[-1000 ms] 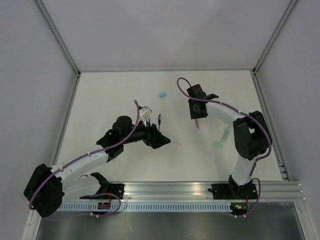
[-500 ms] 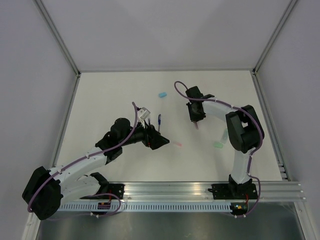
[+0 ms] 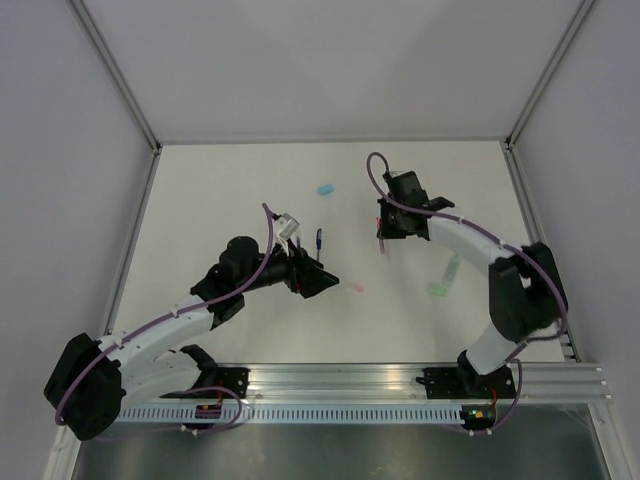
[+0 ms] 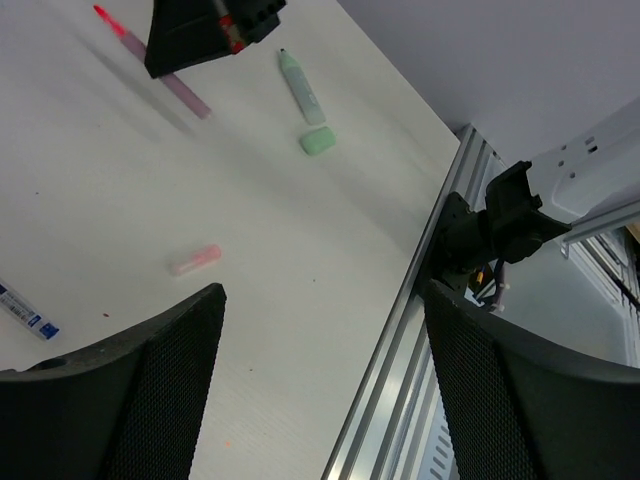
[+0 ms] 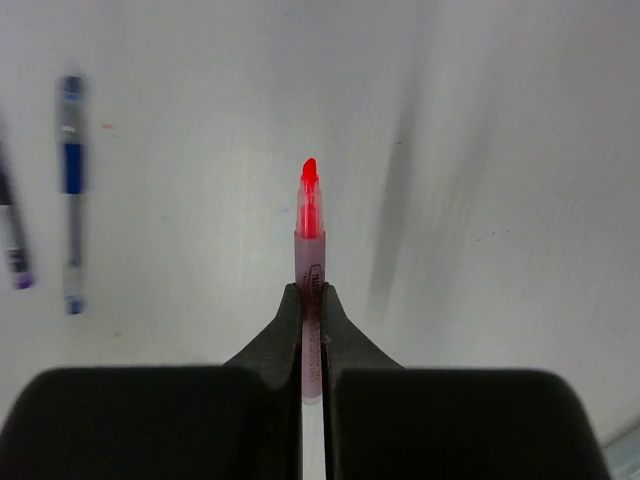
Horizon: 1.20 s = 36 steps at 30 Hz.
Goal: Insert the pens into the pen caps
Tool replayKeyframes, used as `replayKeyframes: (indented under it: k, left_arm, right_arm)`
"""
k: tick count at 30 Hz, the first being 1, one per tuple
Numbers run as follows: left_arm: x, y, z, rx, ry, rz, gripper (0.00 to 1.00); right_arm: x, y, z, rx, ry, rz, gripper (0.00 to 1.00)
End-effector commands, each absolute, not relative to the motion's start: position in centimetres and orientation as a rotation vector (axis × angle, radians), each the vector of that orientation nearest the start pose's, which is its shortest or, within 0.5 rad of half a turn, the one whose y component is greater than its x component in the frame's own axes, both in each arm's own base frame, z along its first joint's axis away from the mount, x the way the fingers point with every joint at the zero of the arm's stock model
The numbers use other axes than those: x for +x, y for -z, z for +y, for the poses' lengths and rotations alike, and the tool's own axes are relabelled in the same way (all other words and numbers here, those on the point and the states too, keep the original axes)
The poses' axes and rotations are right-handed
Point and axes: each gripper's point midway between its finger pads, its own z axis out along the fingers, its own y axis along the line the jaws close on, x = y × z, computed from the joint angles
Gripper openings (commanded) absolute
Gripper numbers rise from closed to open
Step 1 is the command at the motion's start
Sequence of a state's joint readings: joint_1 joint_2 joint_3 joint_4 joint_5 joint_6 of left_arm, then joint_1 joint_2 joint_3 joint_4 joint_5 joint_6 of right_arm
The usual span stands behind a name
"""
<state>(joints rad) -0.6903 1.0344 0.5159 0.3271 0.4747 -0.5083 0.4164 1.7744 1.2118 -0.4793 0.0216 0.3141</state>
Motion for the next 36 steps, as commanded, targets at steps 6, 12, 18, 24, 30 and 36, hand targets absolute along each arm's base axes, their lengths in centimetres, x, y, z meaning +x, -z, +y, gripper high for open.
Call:
replayKeyframes:
  k: [6, 12, 18, 24, 30, 36]
  left_arm:
    - [18.7, -20.8, -30.4, 0.586, 1.410, 1.771, 0.79]
    - [16.8, -22.3, -31.0, 0.641, 1.572, 1.657, 0.72]
    - [15.6, -23.5, -30.8, 0.677, 1.619, 1.569, 0.68]
    - [15.6, -23.4, -30.9, 0.688, 1.624, 1.572, 0.60]
    - [15.5, -23.7, -30.8, 0.690, 1.626, 1.564, 0.44]
    - [15.4, -23.8, -30.8, 0.697, 1.626, 1.559, 0.09]
  right_arm:
    - [29.6, -22.8, 26.8, -0.084, -0.916, 2.001, 0.00]
    - [24.1, -25.9, 29.6, -0.091, -1.160, 1.831, 0.00]
    - [21.7, -25.9, 30.3, -0.103, -1.219, 1.794, 0.00]
    - [20.6, -26.4, 30.9, -0.120, -1.272, 1.761, 0.00]
    - [20.2, -26.6, 31.0, -0.111, -1.277, 1.741, 0.00]
    - [19.5, -26.1, 31.1, -0.132, -1.275, 1.741, 0.00]
